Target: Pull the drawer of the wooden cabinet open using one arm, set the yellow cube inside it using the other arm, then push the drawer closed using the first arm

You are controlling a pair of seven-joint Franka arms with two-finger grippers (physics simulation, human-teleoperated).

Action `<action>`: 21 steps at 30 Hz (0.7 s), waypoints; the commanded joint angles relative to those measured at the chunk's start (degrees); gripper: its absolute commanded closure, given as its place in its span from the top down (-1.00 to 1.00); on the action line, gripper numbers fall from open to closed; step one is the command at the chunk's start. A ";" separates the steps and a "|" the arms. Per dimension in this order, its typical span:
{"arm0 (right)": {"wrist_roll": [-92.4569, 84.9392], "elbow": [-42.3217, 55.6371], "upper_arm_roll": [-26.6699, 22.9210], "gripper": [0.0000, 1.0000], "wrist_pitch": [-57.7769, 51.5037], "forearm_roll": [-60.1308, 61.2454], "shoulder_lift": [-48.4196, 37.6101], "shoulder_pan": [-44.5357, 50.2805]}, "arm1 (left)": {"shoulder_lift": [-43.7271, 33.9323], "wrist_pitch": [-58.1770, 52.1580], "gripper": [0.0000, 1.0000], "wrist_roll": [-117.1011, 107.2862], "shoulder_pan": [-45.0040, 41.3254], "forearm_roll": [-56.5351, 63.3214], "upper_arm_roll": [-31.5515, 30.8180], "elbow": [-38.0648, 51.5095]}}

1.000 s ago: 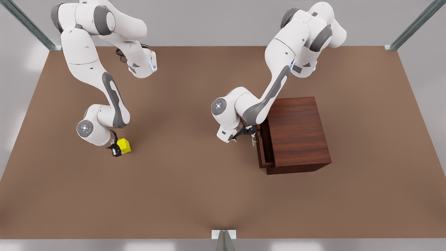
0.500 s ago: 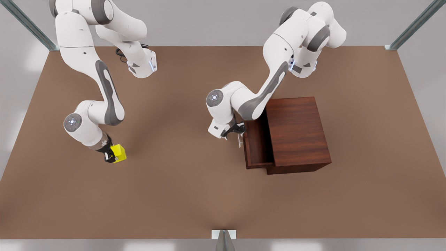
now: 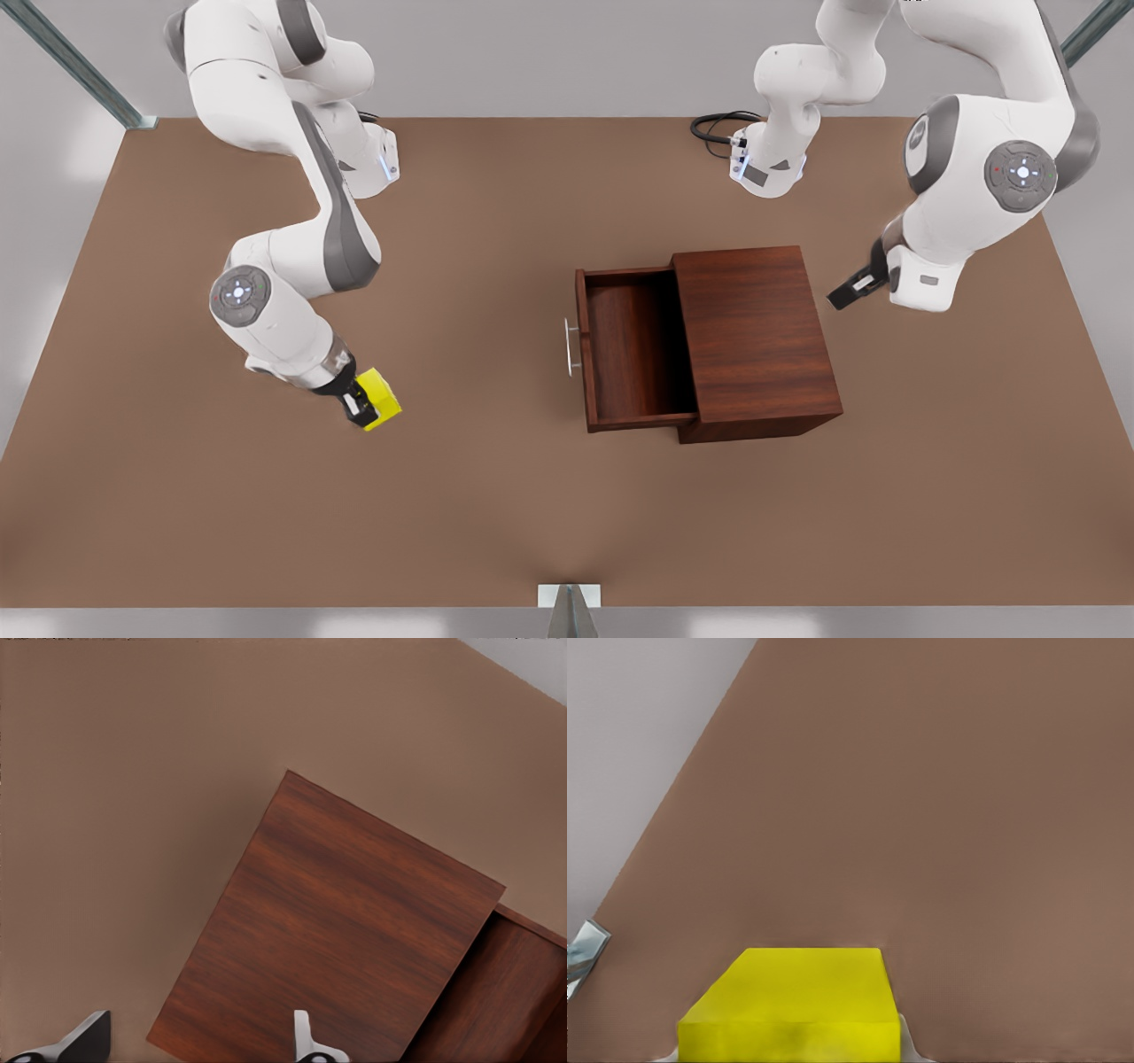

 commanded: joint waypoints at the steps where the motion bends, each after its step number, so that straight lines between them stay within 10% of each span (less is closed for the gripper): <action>1: 29.77 4.81 -0.03 0.31 -14.18 -0.06 2.25 3.13 | 2.42 -3.42 1.00 34.62 -5.59 1.26 0.15 4.19; 3: 38.92 9.47 0.41 0.32 -14.63 1.87 6.03 8.84 | 3.21 -5.20 1.00 36.81 6.70 -3.30 -6.35 3.85; 21: 65.20 24.15 13.50 0.34 4.45 7.15 19.57 17.11 | 6.55 -10.91 1.00 38.14 7.77 -2.69 -6.01 8.86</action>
